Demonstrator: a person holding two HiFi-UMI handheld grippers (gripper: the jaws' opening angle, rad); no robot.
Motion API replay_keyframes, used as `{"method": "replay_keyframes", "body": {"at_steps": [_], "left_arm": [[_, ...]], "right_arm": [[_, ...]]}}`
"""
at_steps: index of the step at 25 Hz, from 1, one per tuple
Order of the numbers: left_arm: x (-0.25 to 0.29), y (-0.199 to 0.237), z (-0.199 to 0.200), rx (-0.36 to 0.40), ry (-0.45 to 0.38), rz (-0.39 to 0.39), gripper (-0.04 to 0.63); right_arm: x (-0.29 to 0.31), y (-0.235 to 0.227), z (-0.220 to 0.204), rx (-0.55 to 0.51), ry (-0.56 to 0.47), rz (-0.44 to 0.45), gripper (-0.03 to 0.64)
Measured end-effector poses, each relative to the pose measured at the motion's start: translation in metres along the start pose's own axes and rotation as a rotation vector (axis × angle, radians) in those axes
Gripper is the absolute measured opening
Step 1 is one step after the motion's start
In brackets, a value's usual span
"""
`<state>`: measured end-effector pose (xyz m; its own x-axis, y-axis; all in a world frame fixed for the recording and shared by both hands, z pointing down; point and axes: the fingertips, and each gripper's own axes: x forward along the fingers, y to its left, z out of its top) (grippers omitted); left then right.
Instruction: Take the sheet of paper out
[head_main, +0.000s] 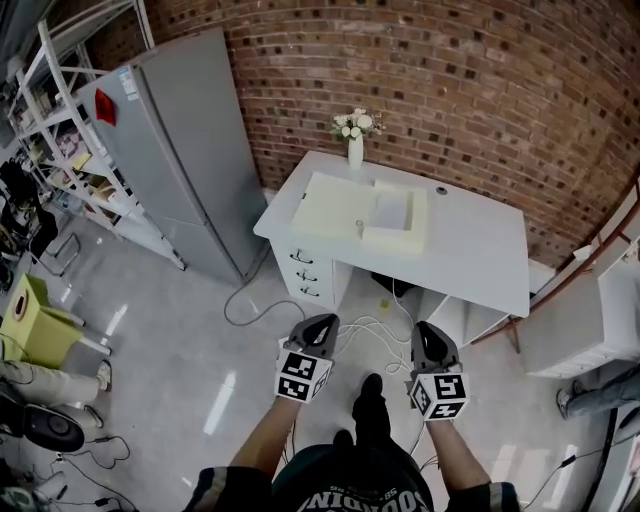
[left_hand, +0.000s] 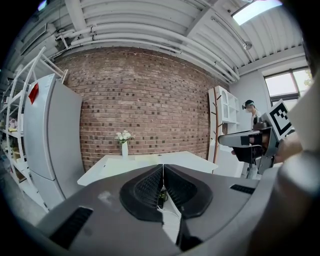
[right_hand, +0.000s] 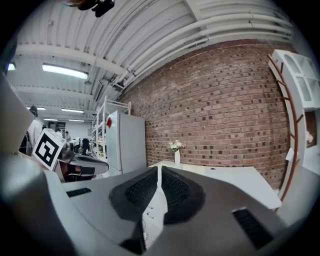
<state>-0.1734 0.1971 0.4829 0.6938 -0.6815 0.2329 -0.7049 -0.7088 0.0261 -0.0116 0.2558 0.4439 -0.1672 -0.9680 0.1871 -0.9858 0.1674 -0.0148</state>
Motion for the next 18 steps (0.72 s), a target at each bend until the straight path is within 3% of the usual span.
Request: {"method": "replay_keyframes", "body": {"at_steps": [18], "left_arm": [[0.105,0.059,0.007,-0.006,0.044,0.027,0.011]], "right_arm": [[0.113,-0.055,0.006,0.046,0.022,0.035,0.071]]}}
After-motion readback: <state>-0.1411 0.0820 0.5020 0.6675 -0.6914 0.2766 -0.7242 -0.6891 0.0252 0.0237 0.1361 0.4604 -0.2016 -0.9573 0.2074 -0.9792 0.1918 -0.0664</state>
